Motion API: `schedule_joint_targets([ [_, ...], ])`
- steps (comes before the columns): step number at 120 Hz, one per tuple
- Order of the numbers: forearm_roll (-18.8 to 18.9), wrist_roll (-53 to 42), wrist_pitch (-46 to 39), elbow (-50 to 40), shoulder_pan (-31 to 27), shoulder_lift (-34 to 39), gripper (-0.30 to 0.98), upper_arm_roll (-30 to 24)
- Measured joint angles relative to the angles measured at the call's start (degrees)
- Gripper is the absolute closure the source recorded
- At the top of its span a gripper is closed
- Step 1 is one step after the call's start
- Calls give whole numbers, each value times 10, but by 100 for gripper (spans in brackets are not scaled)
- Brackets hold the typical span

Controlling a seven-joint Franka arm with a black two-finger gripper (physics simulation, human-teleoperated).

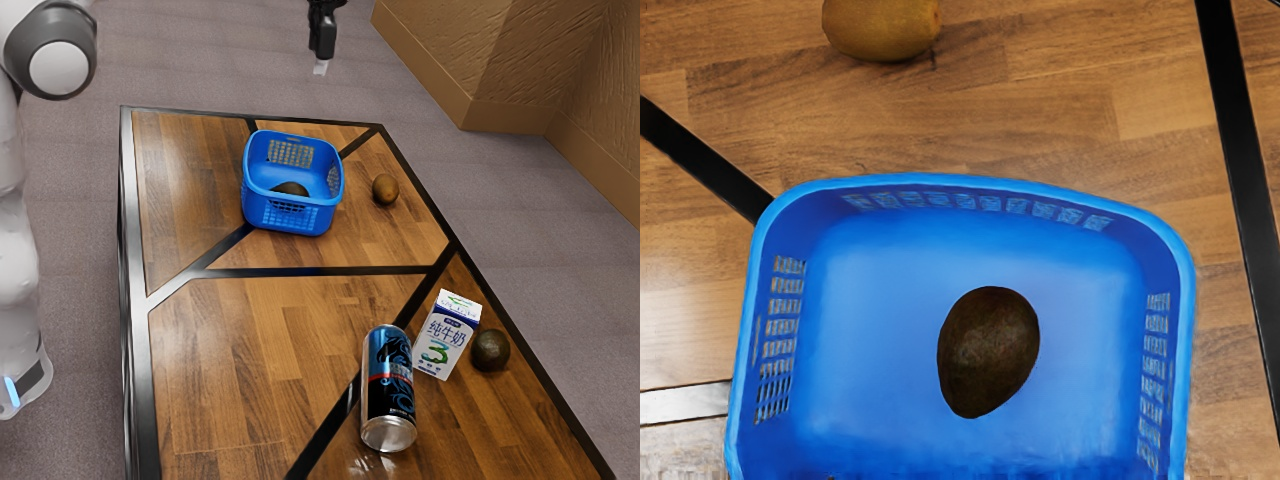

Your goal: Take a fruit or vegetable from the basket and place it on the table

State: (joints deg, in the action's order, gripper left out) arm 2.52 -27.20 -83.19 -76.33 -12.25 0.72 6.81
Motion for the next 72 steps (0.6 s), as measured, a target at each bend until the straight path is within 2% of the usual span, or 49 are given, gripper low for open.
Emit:
schedule_joint_targets([
  [20,37,52,-4,2,55,-6,2,13],
  [31,12,76,0,10,113,-9,2,55],
  [38,0,85,12,105,132,5,2,60],
  [44,-4,87,19,147,136,7,2,56],
  [52,-8,86,28,162,128,-1,2,51],
  [72,-11,74,39,108,92,-37,2,42],
])
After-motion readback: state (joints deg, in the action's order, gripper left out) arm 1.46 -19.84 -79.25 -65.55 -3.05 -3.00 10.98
